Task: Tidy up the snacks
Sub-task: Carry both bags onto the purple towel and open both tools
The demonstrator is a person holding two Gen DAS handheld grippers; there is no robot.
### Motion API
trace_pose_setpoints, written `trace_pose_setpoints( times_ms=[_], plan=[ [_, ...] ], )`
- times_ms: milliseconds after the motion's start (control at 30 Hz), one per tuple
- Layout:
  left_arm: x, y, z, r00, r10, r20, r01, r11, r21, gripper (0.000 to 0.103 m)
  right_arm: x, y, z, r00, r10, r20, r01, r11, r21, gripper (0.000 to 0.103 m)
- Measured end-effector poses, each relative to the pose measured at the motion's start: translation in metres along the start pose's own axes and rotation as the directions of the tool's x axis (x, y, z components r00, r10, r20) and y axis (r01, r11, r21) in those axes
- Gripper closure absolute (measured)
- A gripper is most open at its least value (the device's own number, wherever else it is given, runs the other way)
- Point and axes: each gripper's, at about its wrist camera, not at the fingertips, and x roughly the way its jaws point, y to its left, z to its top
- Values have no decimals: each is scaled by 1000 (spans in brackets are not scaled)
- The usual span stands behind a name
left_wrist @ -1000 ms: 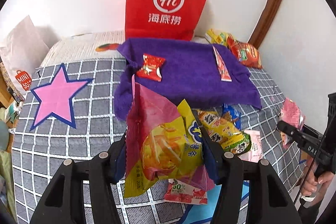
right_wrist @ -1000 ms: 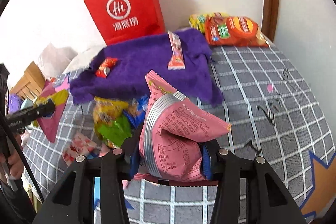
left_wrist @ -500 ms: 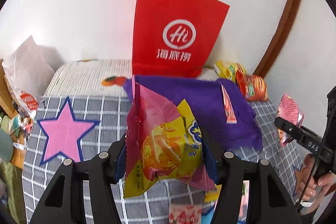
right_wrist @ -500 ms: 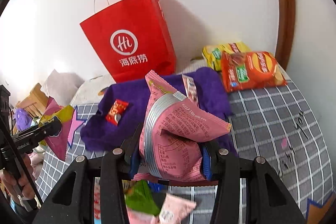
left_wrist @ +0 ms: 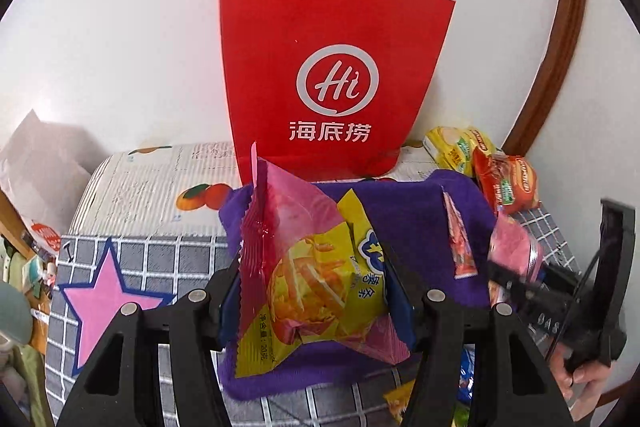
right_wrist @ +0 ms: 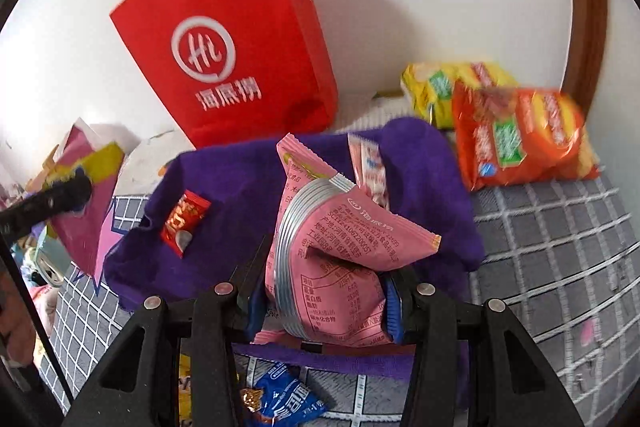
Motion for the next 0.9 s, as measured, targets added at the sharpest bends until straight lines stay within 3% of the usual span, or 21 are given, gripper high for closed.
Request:
trace_pose_setpoints(
  times_ms=[233,533,667,767,900],
  plan=[
    [26,9,9,1000,-29,-2,29,998,-49,45,19,-9,-11,997,54,-45,-53,998,18,57],
    [40,14,6,998,-27,-58,23,998,-65,45,18,-12,-12,999,35,-15,-34,999,17,56],
    [48,5,3,995,-22,-93,17,999,-51,45,24,-13,-13,999,11,-49,-10,1000,8,55],
    [54,-1,1,993,6,-118,-10,999,-37,45,27,-9,-12,998,-17,-58,16,1000,-17,45],
    [58,-2,-2,990,-1,-140,-4,999,-42,45,19,-3,-12,998,-66,1,66,996,-64,34]
  ],
)
